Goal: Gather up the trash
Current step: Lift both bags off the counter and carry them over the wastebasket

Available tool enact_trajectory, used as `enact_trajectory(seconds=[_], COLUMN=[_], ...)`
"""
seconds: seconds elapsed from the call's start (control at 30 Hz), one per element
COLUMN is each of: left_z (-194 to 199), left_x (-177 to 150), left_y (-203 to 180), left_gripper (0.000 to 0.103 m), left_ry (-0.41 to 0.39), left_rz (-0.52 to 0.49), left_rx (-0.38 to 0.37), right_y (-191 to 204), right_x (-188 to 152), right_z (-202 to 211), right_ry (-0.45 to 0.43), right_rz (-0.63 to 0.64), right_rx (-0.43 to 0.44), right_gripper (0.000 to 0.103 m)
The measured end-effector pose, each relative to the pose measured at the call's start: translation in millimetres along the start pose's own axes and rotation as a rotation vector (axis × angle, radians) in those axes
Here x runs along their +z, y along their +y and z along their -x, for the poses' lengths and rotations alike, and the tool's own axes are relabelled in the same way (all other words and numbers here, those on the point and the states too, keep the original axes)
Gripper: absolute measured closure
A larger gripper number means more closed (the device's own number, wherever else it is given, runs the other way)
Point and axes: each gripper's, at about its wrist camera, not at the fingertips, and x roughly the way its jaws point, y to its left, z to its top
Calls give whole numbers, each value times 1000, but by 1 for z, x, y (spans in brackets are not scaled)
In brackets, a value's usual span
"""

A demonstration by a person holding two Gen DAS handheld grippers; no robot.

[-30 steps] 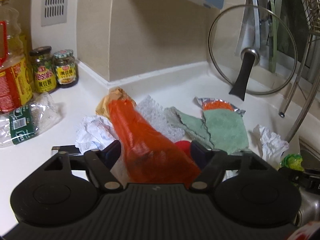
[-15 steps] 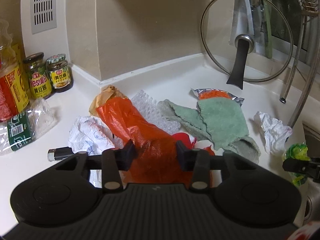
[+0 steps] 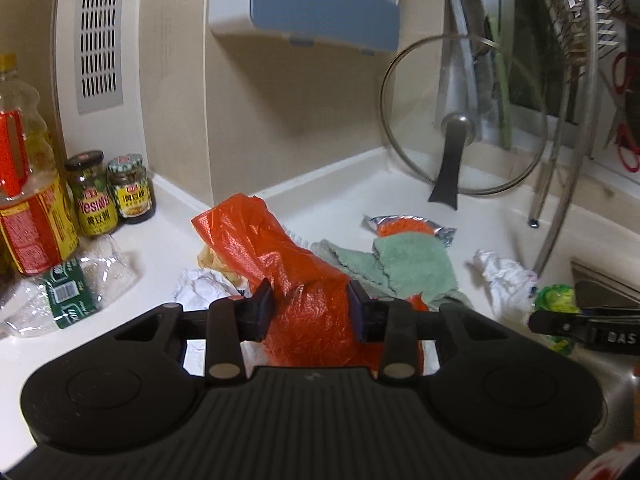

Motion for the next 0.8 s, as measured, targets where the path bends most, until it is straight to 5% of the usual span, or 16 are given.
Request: enact_trajectory(seconds=[0.33, 0.8], left_z=[79, 166], left_x=[-25, -92], left_y=[27, 72], left_gripper=[69, 69], left_ry=[18, 112], left_rz=[27, 64], left_rx=[-72, -139], right_y=[52, 157], right_x=[-18, -92], right_z=[40, 86], right_ry=[-33, 33], right_rz=[28, 89], right_rx=[28, 119], right_gripper=[70, 70])
